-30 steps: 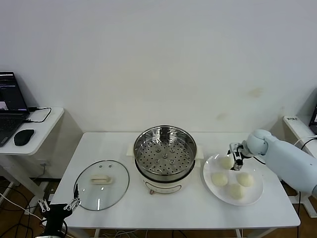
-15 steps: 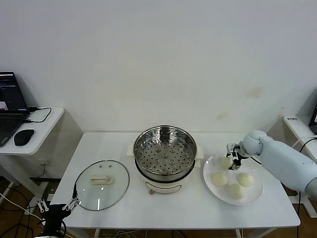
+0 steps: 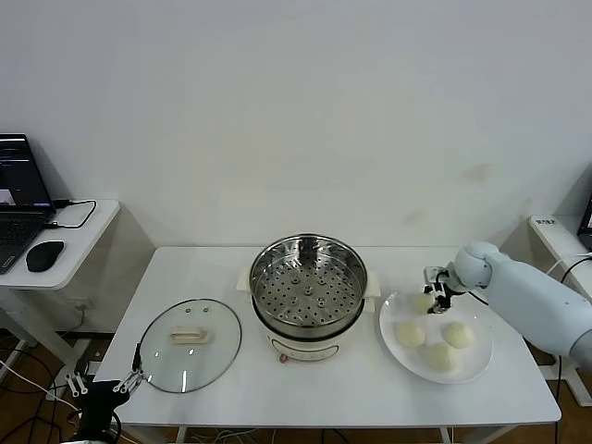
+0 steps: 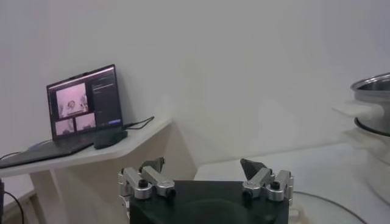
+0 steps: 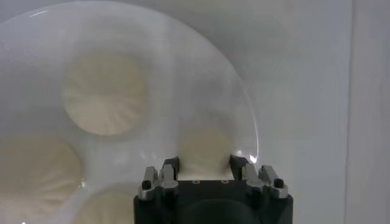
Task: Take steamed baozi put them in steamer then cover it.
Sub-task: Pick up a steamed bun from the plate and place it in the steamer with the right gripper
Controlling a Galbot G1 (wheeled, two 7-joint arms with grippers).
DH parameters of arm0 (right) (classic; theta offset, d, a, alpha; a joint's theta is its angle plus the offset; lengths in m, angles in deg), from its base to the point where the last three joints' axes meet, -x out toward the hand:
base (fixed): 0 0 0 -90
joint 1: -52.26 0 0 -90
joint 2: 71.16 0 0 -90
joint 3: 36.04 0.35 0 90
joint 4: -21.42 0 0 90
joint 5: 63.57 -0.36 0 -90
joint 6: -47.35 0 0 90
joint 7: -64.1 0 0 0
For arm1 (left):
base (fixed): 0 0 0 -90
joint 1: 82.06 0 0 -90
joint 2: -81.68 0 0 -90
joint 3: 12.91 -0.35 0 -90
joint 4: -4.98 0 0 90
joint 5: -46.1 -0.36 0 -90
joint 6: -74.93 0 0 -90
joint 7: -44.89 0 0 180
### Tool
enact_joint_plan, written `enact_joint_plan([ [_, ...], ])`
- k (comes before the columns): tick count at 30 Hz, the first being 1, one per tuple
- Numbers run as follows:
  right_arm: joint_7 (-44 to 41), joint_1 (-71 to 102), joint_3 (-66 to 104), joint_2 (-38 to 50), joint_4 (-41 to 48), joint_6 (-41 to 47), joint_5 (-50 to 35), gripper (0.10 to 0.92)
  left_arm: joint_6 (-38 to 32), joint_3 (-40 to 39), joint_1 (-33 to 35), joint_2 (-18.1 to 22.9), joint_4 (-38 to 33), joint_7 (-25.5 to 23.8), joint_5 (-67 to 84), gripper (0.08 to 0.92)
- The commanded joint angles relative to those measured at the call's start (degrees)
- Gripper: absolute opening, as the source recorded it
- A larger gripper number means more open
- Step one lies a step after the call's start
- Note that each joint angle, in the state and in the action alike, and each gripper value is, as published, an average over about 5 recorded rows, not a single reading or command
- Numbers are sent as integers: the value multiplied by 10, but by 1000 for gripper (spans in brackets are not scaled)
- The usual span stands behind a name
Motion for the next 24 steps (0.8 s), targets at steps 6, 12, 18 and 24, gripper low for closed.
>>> enact_joint_plan([
  [6, -8, -203, -130, 104, -158, 24, -153, 540, 1, -5, -5, -9, -4, -4, 17, 823],
  [12, -6, -359, -235, 70, -186, 22, -227, 543, 0, -7, -10, -14, -5, -6, 23, 823],
  [18, 12, -424, -284, -20, -177, -8, -273, 543, 1, -5, -16, -18, -4, -7, 30, 823],
  [24, 37, -426, -312, -106, -161, -66, -274, 543, 1, 1, -21, -21, 0, -8, 35, 823],
])
